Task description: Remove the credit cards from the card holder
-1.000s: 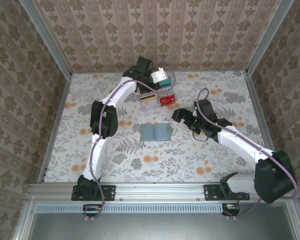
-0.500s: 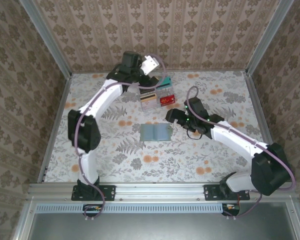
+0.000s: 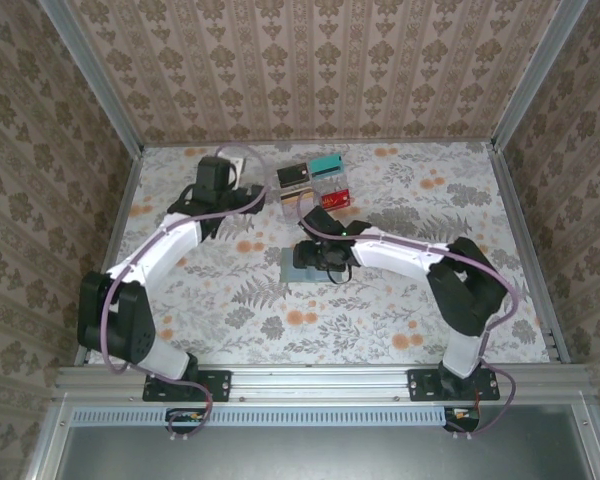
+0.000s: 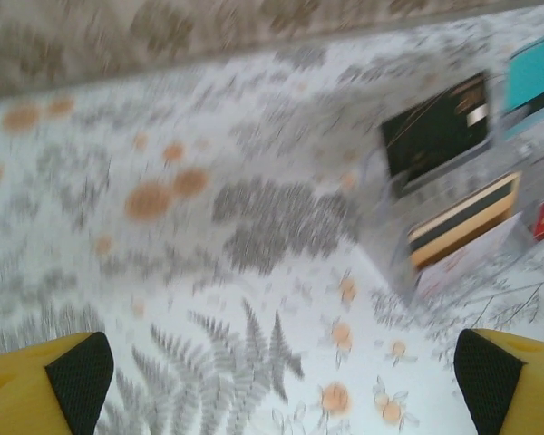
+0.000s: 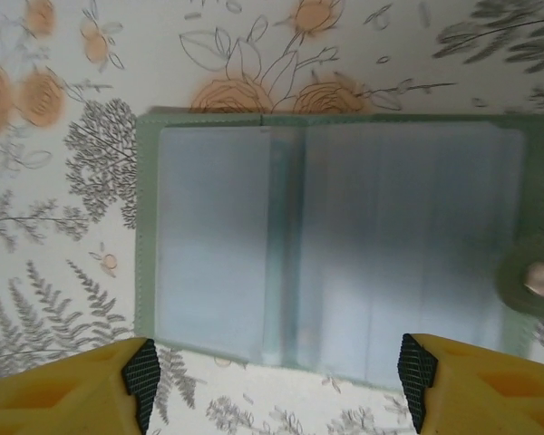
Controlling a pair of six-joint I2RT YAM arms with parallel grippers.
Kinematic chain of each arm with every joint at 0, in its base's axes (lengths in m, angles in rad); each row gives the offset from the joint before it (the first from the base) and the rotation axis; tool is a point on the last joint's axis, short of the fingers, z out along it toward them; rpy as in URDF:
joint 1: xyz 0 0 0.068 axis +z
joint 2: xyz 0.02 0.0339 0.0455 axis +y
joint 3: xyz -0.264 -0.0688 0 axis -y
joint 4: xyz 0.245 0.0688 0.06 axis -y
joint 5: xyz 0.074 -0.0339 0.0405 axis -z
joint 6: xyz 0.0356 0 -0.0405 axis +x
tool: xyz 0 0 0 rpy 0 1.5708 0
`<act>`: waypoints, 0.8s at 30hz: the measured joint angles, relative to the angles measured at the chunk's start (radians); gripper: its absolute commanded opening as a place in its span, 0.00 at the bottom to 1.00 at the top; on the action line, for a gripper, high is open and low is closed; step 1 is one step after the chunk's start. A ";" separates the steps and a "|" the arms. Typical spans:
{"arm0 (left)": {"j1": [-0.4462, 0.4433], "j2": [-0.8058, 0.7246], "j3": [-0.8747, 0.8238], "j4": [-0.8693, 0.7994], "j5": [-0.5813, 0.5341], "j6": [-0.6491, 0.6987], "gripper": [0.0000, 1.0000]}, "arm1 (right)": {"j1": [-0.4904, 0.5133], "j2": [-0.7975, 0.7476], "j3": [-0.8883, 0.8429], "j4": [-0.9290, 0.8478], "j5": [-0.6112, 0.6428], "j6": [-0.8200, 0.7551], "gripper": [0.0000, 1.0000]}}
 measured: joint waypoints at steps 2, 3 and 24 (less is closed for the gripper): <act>0.011 -0.032 -0.071 -0.003 0.011 -0.071 1.00 | 0.000 0.039 0.027 -0.023 -0.004 -0.001 0.68; 0.013 -0.041 -0.095 -0.006 0.019 -0.101 1.00 | 0.000 0.057 0.045 -0.038 -0.005 -0.003 0.66; 0.019 -0.019 -0.214 -0.041 0.446 -0.436 0.49 | 0.012 0.259 0.274 -0.294 0.093 -0.071 0.50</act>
